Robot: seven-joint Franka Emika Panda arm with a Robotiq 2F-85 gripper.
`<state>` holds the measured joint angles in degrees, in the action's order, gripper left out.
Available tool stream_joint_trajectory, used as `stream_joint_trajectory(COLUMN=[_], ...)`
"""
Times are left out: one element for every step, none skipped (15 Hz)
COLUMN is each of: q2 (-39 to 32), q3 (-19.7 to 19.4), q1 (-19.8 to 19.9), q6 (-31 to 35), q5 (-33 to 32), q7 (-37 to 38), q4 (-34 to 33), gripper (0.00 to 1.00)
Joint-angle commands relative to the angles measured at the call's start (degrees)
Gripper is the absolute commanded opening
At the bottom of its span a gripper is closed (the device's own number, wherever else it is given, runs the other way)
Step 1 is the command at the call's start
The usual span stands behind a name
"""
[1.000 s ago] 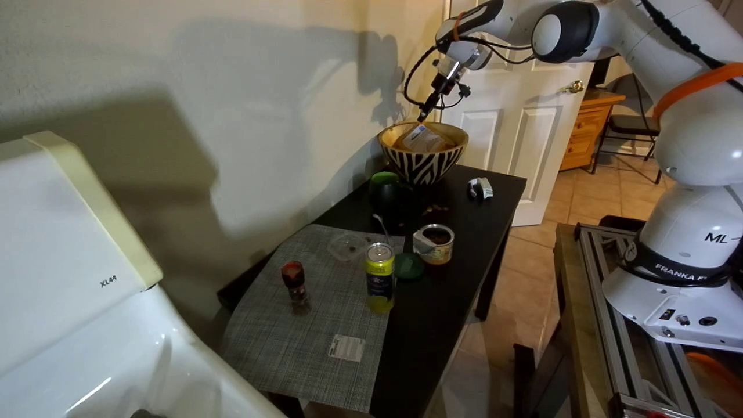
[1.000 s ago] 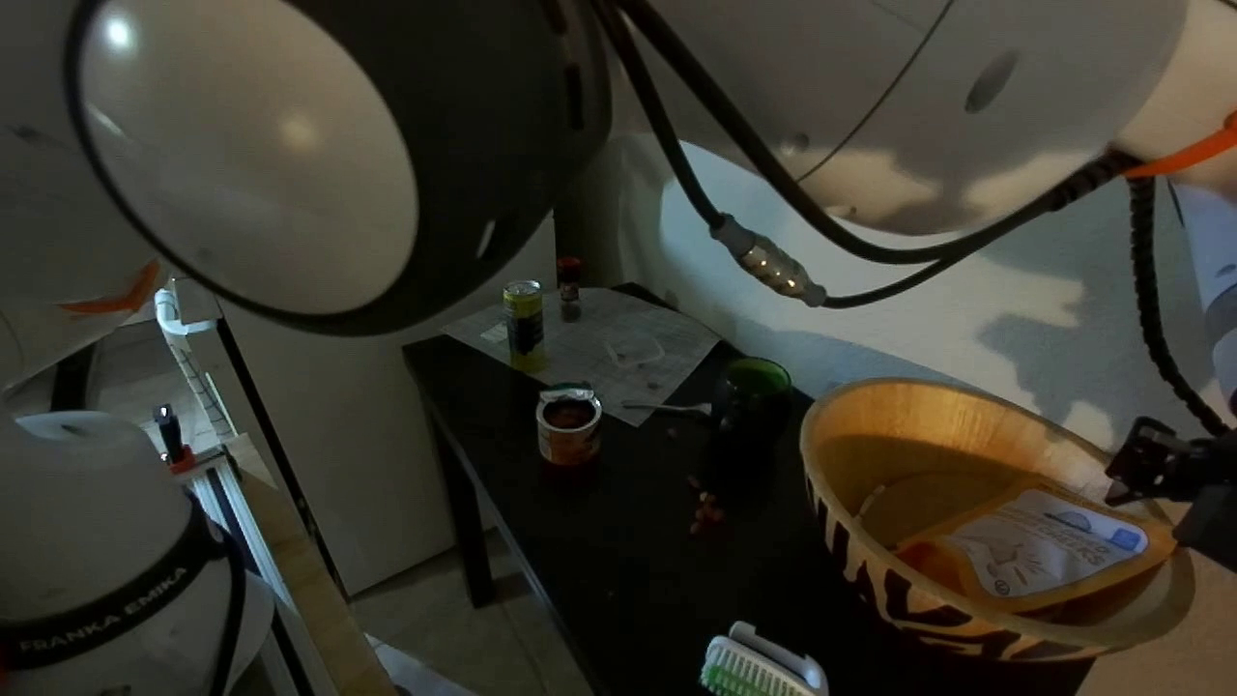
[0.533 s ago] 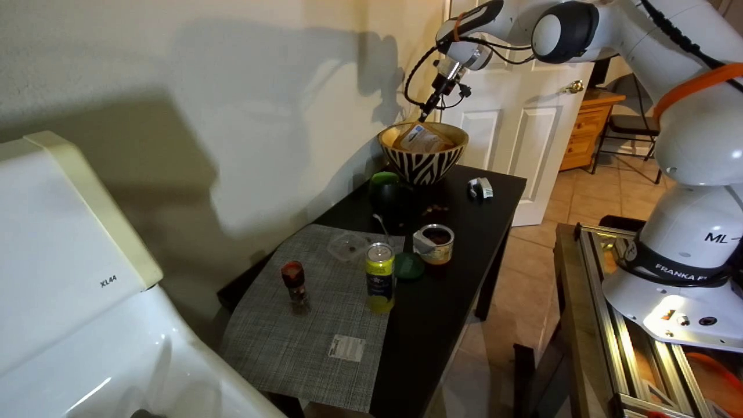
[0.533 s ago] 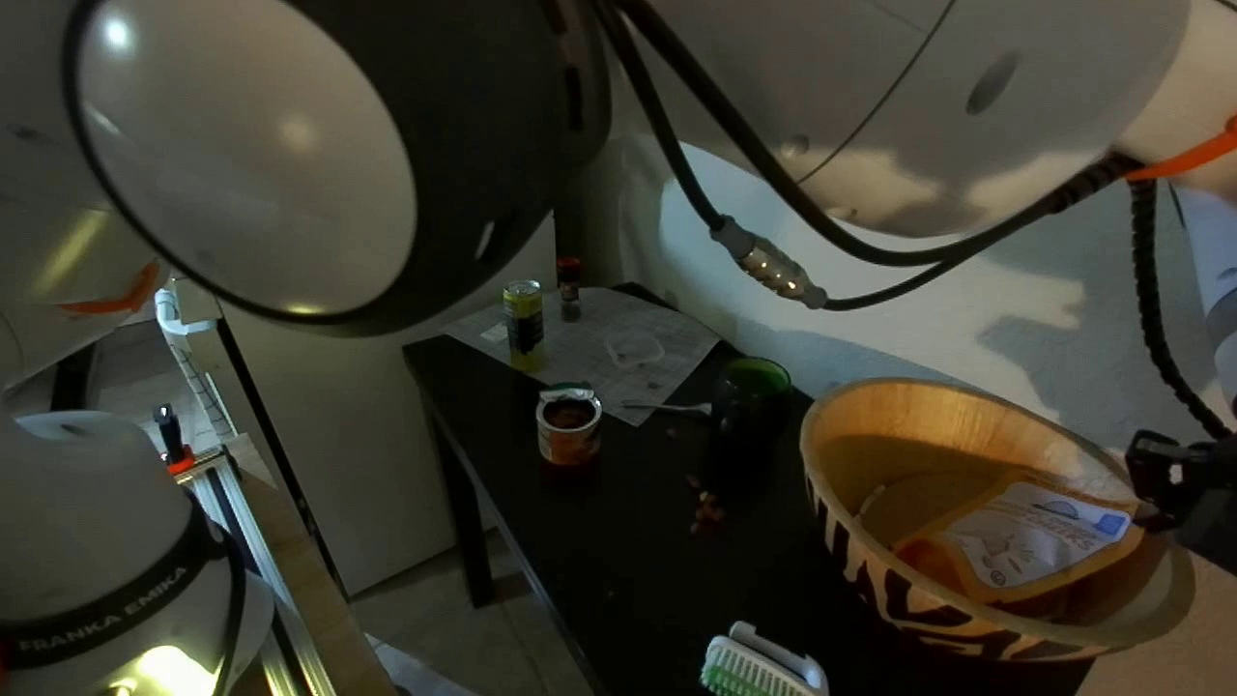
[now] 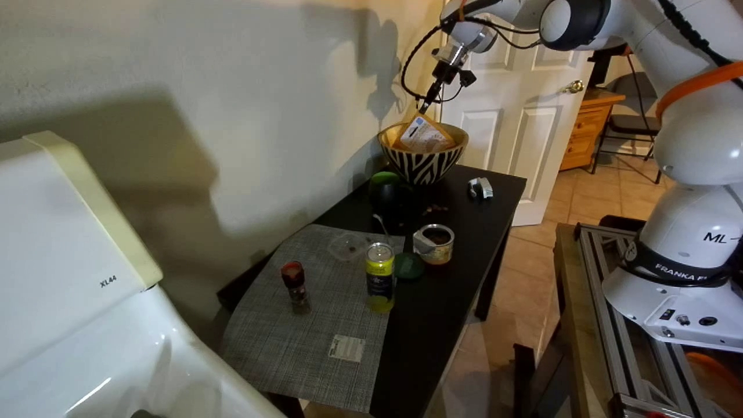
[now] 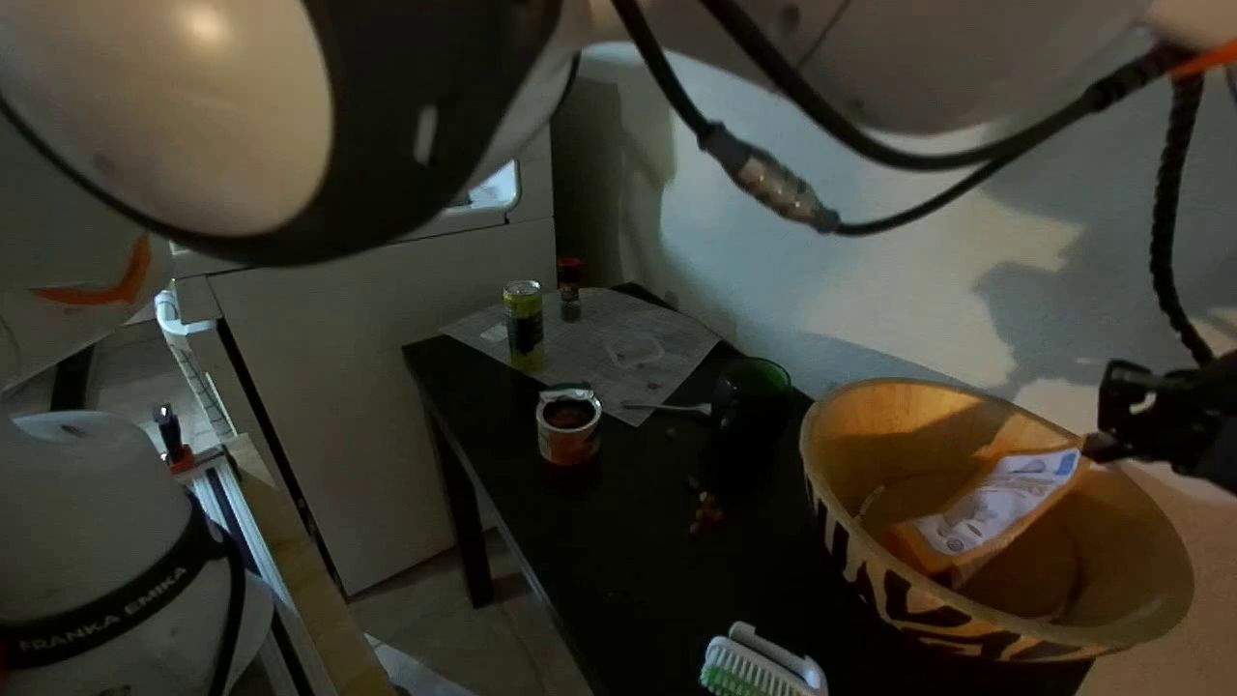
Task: Remove the orange bag from the dish
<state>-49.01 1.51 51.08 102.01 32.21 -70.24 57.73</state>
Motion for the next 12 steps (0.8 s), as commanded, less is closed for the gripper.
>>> stream_joint_trajectory(q2=[10.55, 13.14, 15.9, 18.75, 21.61, 24.36, 26.86, 29.24, 31.52, 33.91, 35.96, 37.82], q3=[2.18, 2.58, 2.98, 3.19, 3.34, 3.48, 3.58, 3.83, 4.18, 4.67, 5.24, 5.8], q1=[3.17, 3.84, 4.43, 4.64, 4.63, 4.41, 4.11, 3.8, 3.55, 3.25, 2.81, 2.22], q6=[-12.34, -15.9, -18.93, -21.7, -24.09, -26.26, -27.2, -28.02, -28.57, -28.4, -28.03, -27.18], q5=[0.91, 1.23, 1.55, 1.63, 1.47, 1.01, 0.71, 0.8, 0.97, 1.4, 1.73, 2.09], q7=[-6.98, -8.76, -10.73, -11.96, -13.22, -14.38, -15.98, -17.54, -19.1, -20.74, -21.82, -22.24], q4=[6.31, 7.49, 9.12, 11.26, 13.53, 15.95, 18.45, 20.8, 23.29, 25.97, 28.61, 31.37], gripper=[0.0, 0.0, 0.0, 0.0, 0.0, 0.0, 0.0, 0.0, 0.0, 0.0, 0.0, 0.0])
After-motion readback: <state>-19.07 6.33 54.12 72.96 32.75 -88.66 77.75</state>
